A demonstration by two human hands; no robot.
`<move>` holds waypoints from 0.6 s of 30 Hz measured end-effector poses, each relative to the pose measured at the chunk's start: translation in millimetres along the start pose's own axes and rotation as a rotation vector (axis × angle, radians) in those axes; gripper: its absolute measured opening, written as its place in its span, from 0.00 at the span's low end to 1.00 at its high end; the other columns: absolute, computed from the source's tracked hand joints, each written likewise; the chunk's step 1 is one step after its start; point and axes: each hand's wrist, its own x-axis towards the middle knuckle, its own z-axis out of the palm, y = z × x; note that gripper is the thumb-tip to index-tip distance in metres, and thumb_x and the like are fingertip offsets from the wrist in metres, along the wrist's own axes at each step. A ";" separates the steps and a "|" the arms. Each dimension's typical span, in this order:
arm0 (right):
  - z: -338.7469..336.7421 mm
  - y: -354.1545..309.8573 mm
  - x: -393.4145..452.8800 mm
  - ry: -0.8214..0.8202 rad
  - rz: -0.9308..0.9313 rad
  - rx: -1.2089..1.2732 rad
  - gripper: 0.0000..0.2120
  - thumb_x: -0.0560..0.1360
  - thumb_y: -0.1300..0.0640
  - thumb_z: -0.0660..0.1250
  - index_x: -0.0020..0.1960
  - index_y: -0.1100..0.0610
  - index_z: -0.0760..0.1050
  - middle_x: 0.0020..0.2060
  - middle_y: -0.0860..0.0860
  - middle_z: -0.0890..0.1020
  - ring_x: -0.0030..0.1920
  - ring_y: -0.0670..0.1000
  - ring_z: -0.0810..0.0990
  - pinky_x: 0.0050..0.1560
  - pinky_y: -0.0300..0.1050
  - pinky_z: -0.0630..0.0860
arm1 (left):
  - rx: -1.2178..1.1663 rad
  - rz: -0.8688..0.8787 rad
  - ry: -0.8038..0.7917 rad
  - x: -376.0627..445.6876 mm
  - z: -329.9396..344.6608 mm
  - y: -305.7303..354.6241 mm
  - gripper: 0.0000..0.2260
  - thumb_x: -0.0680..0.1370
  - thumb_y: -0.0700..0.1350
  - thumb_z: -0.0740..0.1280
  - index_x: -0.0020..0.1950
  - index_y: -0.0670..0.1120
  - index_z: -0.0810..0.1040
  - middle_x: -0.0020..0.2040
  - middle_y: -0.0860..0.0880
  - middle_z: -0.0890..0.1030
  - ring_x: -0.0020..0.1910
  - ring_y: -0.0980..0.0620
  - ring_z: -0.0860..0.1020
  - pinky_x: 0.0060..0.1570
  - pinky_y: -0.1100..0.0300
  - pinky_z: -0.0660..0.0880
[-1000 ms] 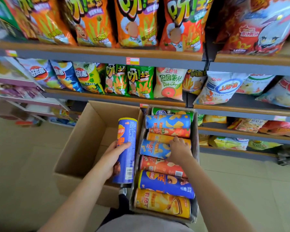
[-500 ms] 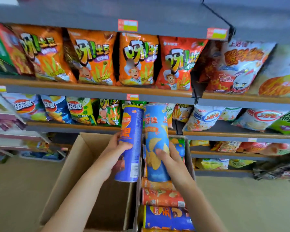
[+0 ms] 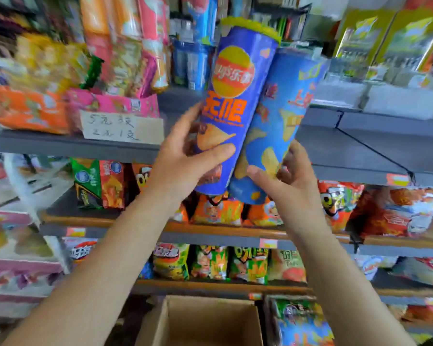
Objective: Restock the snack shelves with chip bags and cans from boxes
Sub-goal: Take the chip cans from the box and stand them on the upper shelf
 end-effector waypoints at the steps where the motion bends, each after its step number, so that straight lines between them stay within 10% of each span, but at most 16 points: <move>1: 8.8 -3.3 21.1 0.029 -0.042 -0.032 0.33 0.68 0.60 0.77 0.70 0.56 0.69 0.57 0.55 0.83 0.54 0.57 0.84 0.48 0.51 0.83 | 0.028 0.044 0.011 21.2 -3.0 2.6 0.38 0.65 0.49 0.76 0.74 0.49 0.70 0.59 0.49 0.82 0.51 0.54 0.81 0.41 0.58 0.79; 5: 27.5 -1.6 94.6 0.126 -0.134 -0.187 0.36 0.67 0.57 0.79 0.71 0.54 0.68 0.55 0.48 0.83 0.48 0.46 0.85 0.47 0.46 0.83 | 0.116 0.113 0.047 92.7 -2.9 -8.4 0.36 0.68 0.47 0.75 0.75 0.50 0.68 0.55 0.54 0.83 0.45 0.57 0.81 0.47 0.52 0.81; 8: 33.9 11.9 132.0 0.164 -0.065 -0.351 0.35 0.66 0.55 0.81 0.69 0.50 0.69 0.48 0.38 0.79 0.42 0.35 0.81 0.49 0.42 0.82 | 0.201 0.079 0.112 127.3 4.7 -30.8 0.31 0.73 0.39 0.74 0.74 0.48 0.67 0.52 0.57 0.80 0.39 0.65 0.79 0.38 0.66 0.78; 12: 39.2 37.2 159.3 0.093 0.051 -0.455 0.32 0.68 0.53 0.80 0.67 0.52 0.69 0.50 0.43 0.78 0.50 0.46 0.81 0.45 0.39 0.78 | 0.307 -0.016 0.187 153.1 4.5 -69.2 0.33 0.70 0.41 0.74 0.73 0.49 0.66 0.59 0.49 0.81 0.52 0.44 0.82 0.51 0.50 0.81; 18: 53.1 56.2 188.8 0.038 0.133 -0.511 0.33 0.70 0.52 0.79 0.68 0.51 0.65 0.49 0.45 0.80 0.51 0.53 0.82 0.47 0.52 0.82 | 0.560 -0.008 0.270 165.6 -6.5 -90.0 0.36 0.69 0.42 0.74 0.74 0.49 0.64 0.63 0.46 0.76 0.62 0.45 0.76 0.60 0.45 0.76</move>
